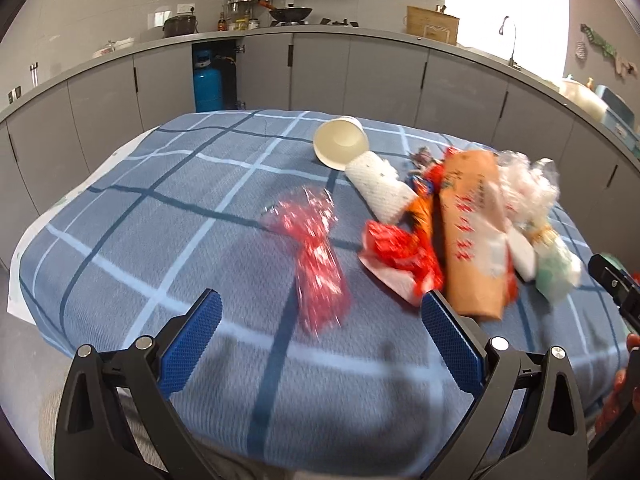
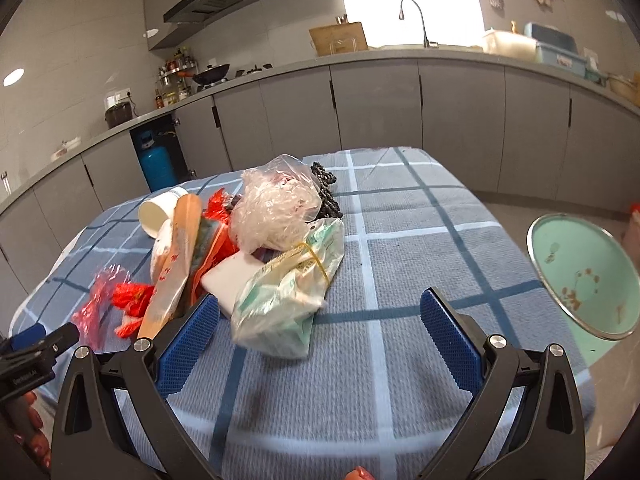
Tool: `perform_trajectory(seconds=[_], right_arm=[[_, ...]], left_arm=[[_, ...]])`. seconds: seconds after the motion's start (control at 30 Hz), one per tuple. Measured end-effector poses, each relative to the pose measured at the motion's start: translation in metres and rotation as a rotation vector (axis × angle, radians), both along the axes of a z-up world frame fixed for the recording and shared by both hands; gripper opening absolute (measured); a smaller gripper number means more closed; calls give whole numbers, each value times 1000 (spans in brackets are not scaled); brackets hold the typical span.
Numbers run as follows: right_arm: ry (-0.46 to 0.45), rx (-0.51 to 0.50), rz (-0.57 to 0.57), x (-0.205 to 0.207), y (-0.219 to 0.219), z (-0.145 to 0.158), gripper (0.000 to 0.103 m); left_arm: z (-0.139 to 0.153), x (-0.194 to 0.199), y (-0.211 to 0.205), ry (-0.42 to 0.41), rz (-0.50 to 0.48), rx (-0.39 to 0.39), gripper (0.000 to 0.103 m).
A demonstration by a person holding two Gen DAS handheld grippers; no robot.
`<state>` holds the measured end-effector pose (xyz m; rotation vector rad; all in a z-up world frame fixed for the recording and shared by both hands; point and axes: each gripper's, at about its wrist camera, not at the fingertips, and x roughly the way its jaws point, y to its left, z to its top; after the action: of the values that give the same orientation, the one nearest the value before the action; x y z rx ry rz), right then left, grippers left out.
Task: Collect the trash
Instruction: 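Grasp the red mesh bag with the left tool while the right tool grasps the clear bag with rubber band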
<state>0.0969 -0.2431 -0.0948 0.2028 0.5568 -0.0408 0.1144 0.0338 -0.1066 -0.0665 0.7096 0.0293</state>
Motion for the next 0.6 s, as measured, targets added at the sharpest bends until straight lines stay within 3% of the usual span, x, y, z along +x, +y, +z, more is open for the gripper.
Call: perform_trajectory(seconds=[0.23, 0.3, 0.37, 0.4, 0.43, 0.5, 0.6], right_arm=[[81, 72, 1, 42, -5, -14, 97], [97, 85, 10, 49, -6, -17, 87], [125, 87, 38, 56, -6, -22, 66], [136, 81, 42, 58, -5, -24, 60], [155, 66, 44, 59, -5, -27, 56], [150, 71, 62, 56, -6, -30, 52], [143, 50, 75, 52, -6, -31, 45]], left_arm=[[-8, 33, 3, 4, 15, 34, 95], [-11, 39, 4, 6, 5, 31, 88], [-15, 42, 3, 22, -4, 29, 80], [-19, 44, 4, 31, -15, 18, 77], [-20, 45, 4, 35, -15, 15, 76], [-25, 46, 5, 41, -31, -3, 64], [-31, 49, 7, 54, -40, -30, 61]])
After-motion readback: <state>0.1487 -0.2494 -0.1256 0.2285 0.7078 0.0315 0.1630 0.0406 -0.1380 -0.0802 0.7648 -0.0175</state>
